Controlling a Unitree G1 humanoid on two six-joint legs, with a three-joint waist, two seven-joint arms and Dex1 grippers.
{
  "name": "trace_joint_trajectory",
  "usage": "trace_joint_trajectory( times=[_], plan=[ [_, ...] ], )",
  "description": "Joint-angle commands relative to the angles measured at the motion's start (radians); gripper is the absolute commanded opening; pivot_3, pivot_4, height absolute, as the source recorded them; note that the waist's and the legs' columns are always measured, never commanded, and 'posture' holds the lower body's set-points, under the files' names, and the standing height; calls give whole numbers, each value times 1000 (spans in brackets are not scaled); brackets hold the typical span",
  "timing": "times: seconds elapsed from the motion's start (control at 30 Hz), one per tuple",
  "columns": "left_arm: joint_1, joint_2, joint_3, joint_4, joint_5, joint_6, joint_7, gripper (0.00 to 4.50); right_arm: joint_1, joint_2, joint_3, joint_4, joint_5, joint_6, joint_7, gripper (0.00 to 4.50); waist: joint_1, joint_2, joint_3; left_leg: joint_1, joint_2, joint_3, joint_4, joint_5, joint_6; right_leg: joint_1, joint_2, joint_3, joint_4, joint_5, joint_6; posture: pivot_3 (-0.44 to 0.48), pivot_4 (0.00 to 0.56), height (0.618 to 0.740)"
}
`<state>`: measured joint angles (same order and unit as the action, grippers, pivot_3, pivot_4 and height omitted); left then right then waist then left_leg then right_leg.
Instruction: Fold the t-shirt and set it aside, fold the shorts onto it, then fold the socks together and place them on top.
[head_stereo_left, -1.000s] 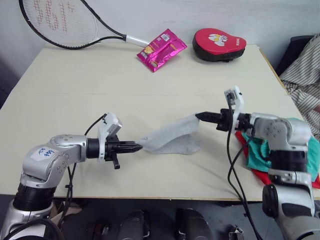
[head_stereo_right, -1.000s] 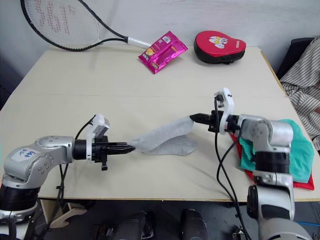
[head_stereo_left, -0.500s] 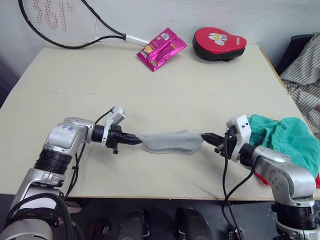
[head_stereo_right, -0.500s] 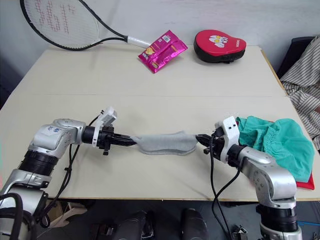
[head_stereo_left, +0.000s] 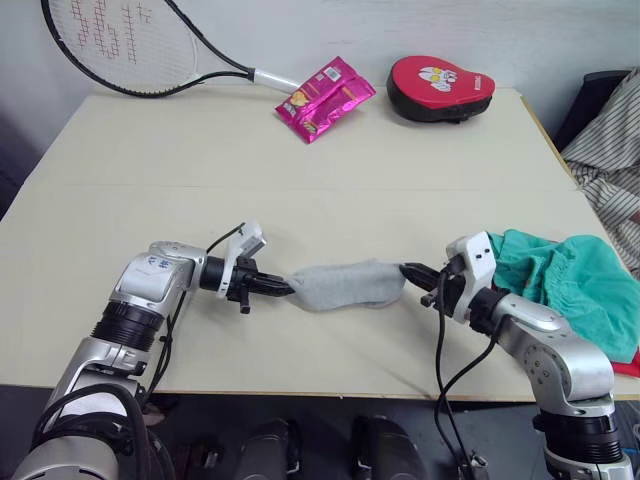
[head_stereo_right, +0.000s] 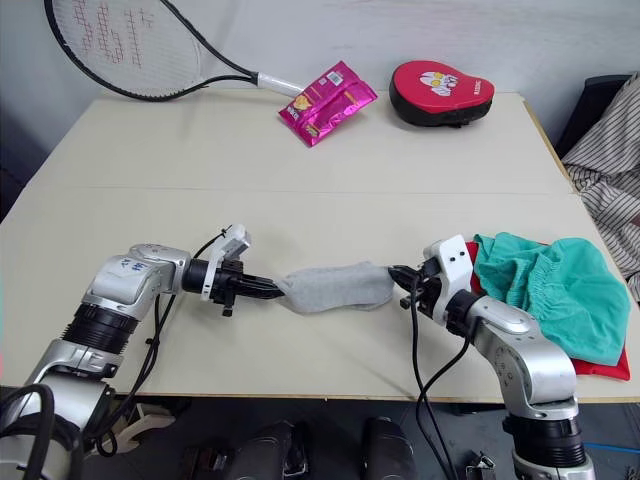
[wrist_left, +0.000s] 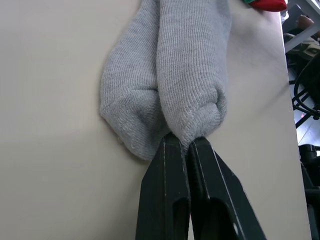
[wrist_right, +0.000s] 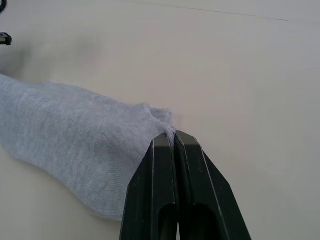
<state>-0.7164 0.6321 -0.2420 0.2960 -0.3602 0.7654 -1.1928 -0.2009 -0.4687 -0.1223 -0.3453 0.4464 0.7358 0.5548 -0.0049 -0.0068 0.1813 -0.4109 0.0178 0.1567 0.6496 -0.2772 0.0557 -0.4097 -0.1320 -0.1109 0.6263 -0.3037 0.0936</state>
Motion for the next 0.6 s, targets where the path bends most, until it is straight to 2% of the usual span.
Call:
trace_joint_trajectory(
  times=[0.03,0.57,0.6],
  plan=[
    [-27,-8,20,23,11,-21,-5,0,14,12,-8,6,-6,-59,-5,21,0,0,0,0,0,0,0,0,0,0,0,0,0,0,0,0,150,740],
    [-59,-55,42,85,36,-39,2,0,33,23,28,52,-24,-120,6,21,0,0,0,0,0,0,2,1,1,0,0,0,2,0,0,0,150,740],
    [-55,-53,43,82,38,-38,1,227,36,26,26,52,-18,-110,-1,3,1,0,0,0,0,0,2,1,1,0,0,0,2,0,0,0,150,740]
  ],
)
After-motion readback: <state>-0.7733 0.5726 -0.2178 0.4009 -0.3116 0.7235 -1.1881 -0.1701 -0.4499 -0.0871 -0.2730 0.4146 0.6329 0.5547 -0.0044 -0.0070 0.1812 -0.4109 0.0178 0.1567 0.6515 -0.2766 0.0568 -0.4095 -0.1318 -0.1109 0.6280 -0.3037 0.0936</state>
